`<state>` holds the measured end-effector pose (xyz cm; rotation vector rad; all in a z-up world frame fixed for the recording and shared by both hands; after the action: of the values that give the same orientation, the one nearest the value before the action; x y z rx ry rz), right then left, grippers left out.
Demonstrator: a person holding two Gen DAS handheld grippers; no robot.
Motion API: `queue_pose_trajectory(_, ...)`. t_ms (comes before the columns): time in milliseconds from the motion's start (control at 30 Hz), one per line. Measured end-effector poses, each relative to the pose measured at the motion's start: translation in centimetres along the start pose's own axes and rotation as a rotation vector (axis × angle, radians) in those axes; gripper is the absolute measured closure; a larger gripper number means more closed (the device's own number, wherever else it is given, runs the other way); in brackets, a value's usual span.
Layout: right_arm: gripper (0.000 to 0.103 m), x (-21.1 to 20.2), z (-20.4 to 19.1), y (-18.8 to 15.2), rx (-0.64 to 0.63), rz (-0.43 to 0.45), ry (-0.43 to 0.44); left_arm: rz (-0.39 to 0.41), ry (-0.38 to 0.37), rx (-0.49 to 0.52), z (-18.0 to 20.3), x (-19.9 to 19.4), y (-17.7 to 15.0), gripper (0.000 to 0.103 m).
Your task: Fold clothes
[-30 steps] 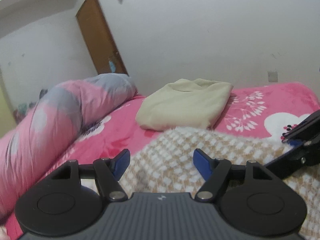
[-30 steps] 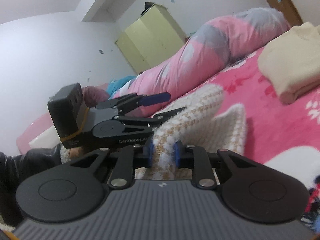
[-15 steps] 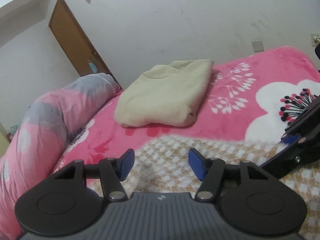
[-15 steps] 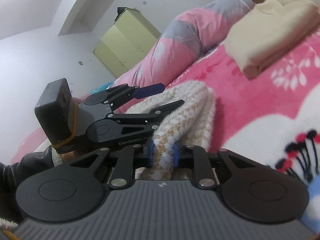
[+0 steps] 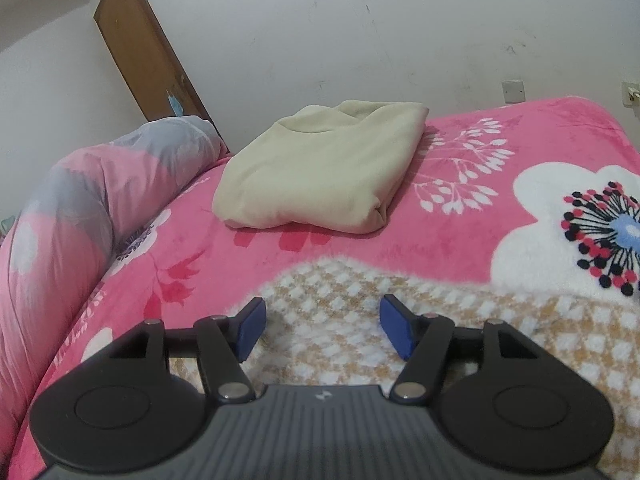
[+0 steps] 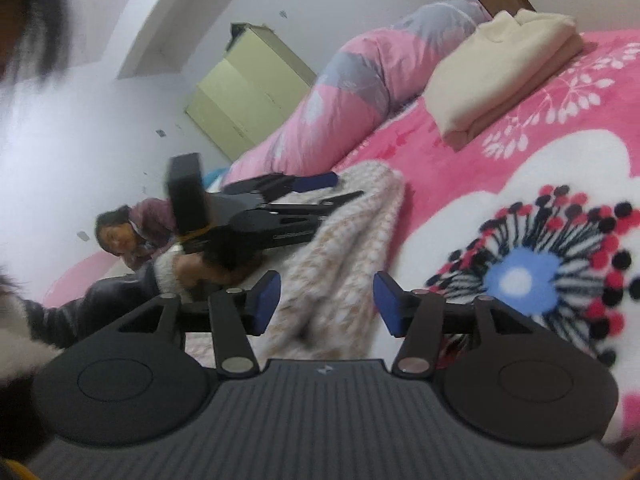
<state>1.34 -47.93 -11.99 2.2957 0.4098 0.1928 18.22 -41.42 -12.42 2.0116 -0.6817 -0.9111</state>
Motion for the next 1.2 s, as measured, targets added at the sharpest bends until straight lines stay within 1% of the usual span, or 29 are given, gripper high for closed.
queue_pose_trajectory(33,0.049,-0.2,-0.7,-0.1,-0.018,0.009,0.016,-0.001,0.001,0.001,0.0,0.0,0.0,0.038)
queue_pose_trajectory(133,0.049,-0.3,-3.0,0.1,-0.125,0.066,0.063,-0.004,0.002,0.003,0.0,0.1,0.0,0.038)
queue_pose_trajectory(167,0.053,-0.2,-3.6,0.0,-0.164,0.080,0.070,-0.005,0.003,0.002,0.0,0.1,0.0,0.037)
queue_pose_trajectory(200,0.062,0.1,-3.6,-0.7,-0.216,0.057,0.047,-0.005,0.004,0.000,0.0,0.1,0.0,0.037)
queue_pose_trajectory(267,0.076,0.6,-3.4,-2.1,-0.320,0.011,0.002,-0.008,0.003,-0.004,0.0,0.1,0.0,0.036)
queue_pose_trajectory(300,0.078,0.8,-3.2,-2.8,-0.363,-0.011,-0.021,-0.010,0.003,-0.007,0.0,0.2,-0.1,0.035)
queue_pose_trajectory(400,0.078,0.9,-1.2,-4.3,-0.362,-0.055,-0.096,-0.015,0.004,-0.002,0.1,0.3,-0.2,0.035)
queue_pose_trajectory(500,0.078,0.7,-1.7,-3.3,-0.368,-0.063,-0.100,-0.015,0.005,-0.006,0.0,0.3,-0.2,0.035)
queue_pose_trajectory(567,0.080,0.1,-3.1,-1.8,-0.390,-0.028,-0.070,-0.015,0.003,-0.013,-0.1,0.3,-0.2,0.035)
queue_pose_trajectory(633,0.082,-0.1,-4.6,0.3,-0.435,0.043,-0.055,-0.016,0.000,-0.021,-0.1,0.3,-0.2,0.035)
queue_pose_trajectory(700,0.090,0.7,-6.1,1.3,-0.494,0.071,-0.023,-0.016,-0.003,-0.028,-0.2,0.3,-0.3,0.035)
queue_pose_trajectory(800,0.094,3.8,-8.0,0.2,-0.602,0.018,0.031,-0.017,-0.007,-0.039,-0.3,0.3,-0.3,0.035)
queue_pose_trajectory(833,0.094,5.0,-7.9,-0.6,-0.640,-0.015,0.029,-0.016,-0.008,-0.043,-0.3,0.3,-0.3,0.035)
queue_pose_trajectory(867,0.094,6.1,-7.0,-1.5,-0.674,-0.065,-0.009,-0.018,-0.011,-0.053,-0.4,0.4,-0.4,0.034)
queue_pose_trajectory(900,0.098,7.1,-5.1,-2.6,-0.712,-0.132,-0.084,-0.020,-0.015,-0.064,-0.5,0.4,-0.4,0.034)
queue_pose_trajectory(933,0.098,7.4,-3.6,-3.2,-0.726,-0.163,-0.120,-0.022,-0.019,-0.075,-0.6,0.5,-0.5,0.033)
queue_pose_trajectory(1033,0.098,7.1,-2.4,-2.7,-0.565,-0.150,-0.135,-0.025,-0.028,-0.104,-0.8,0.5,-0.5,0.033)
queue_pose_trajectory(1067,0.098,7.1,-2.5,-2.8,-0.589,-0.154,-0.138,-0.017,-0.019,-0.114,-1.1,0.2,-0.3,0.033)
queue_pose_trajectory(1100,0.098,7.2,-2.6,-2.9,-0.606,-0.157,-0.142,-0.009,-0.008,-0.125,-1.5,-0.2,0.1,0.035)
queue_pose_trajectory(1133,0.098,7.3,-2.5,-2.9,-0.592,-0.160,-0.145,0.016,0.008,-0.151,-2.0,-1.3,0.7,0.038)
queue_pose_trajectory(1167,0.098,7.4,-2.3,-2.8,-0.572,-0.165,-0.147,0.045,0.025,-0.181,-2.5,-2.7,1.5,0.039)
queue_pose_trajectory(1200,0.098,7.4,-2.2,-2.9,-0.565,-0.172,-0.147,0.079,0.014,-0.216,-2.7,-4.3,2.1,0.039)
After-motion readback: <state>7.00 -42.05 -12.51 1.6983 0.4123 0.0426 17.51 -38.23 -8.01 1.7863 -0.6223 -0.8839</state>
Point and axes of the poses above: each gripper's, at about its wrist camera, not at the fingertips, and x roughly the way its jaws point, z to its right, y to its top, the point moved 10 cm from there along x, roughly the way its jaws point, and after that the axes turned 15 degrees about z, right-handed, at the moved point
